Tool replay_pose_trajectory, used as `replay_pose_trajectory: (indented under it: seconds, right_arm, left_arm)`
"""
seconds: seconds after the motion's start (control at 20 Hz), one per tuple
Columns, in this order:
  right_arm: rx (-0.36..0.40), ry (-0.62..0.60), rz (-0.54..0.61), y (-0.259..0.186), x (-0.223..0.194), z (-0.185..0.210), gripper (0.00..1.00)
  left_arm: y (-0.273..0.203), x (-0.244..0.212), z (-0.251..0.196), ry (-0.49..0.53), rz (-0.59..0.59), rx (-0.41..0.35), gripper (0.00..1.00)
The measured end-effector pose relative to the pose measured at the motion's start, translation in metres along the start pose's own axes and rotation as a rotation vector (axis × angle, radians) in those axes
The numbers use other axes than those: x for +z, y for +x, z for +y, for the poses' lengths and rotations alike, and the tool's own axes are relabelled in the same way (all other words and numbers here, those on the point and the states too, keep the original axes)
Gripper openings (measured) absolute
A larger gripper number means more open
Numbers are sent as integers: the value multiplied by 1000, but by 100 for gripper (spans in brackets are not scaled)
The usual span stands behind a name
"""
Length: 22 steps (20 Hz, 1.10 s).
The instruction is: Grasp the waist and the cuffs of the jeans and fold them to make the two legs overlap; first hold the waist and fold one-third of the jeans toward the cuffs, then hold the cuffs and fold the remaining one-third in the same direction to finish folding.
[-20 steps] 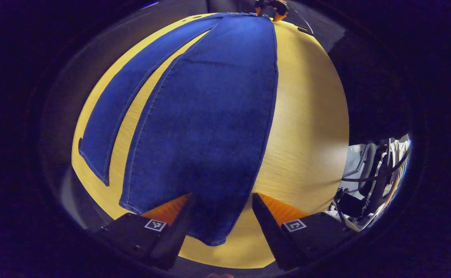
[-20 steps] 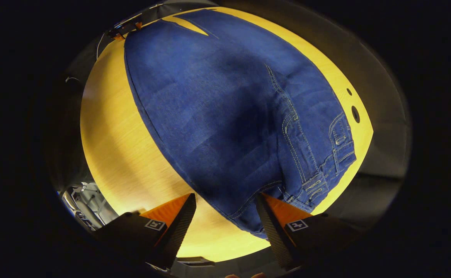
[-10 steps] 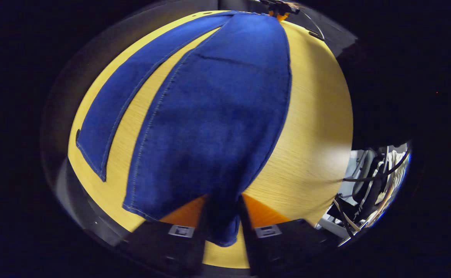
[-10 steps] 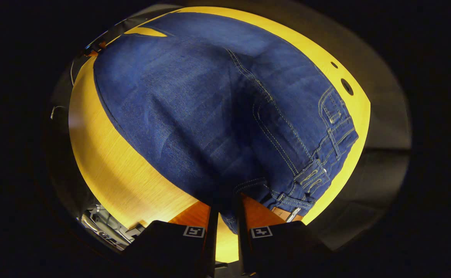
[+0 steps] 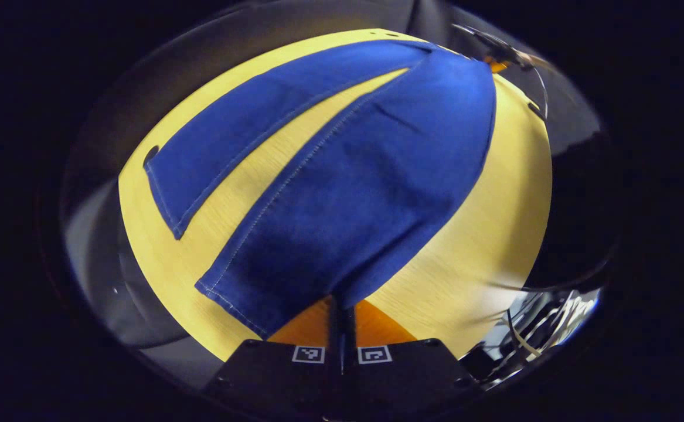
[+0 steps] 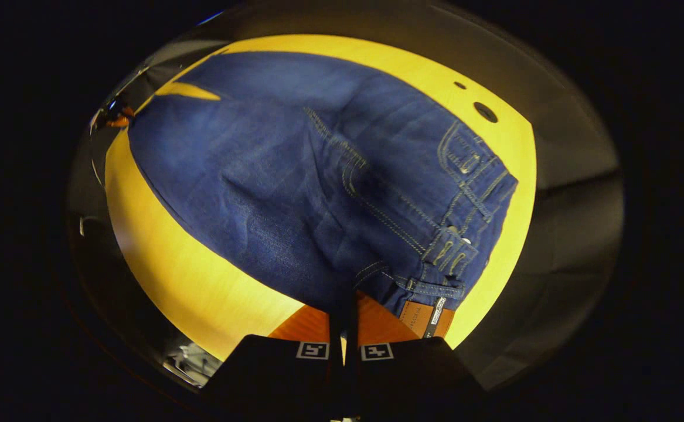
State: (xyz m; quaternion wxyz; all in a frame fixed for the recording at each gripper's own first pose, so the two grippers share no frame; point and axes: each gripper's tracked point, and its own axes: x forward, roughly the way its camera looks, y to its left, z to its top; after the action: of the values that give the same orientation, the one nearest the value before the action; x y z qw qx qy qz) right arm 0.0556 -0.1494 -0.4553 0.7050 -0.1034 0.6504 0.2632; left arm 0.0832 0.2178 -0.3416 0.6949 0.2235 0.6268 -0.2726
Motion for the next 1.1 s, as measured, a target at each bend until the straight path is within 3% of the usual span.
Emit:
replay_pose_trajectory:
  seconds: [0.3, 0.5, 0.6, 0.7, 0.85, 1.1]
  right_arm:
    - [30, 169, -146, -37, 40, -15, 5]
    - [48, 177, -112, -50, 55, -19, 5]
    - [35, 212, -142, -54, 82, -33, 0]
    - [18, 260, -214, -62, 117, -47, 4]
    - [-4, 359, -308, -48, 158, -72, 4]
    - [-111, 493, -348, 13, 201, -113, 5]
  left_arm:
    - [-52, 50, 35, -167, -211, 79, 6]
    - [-68, 88, 62, -265, -302, 93, 6]
    - [-78, 109, 83, -299, -335, 119, 6]
    - [-86, 132, 106, -306, -362, 169, 6]
    - [-81, 169, 135, -371, -414, 211, 6]
    - [-45, 227, 196, -632, -471, 278, 6]
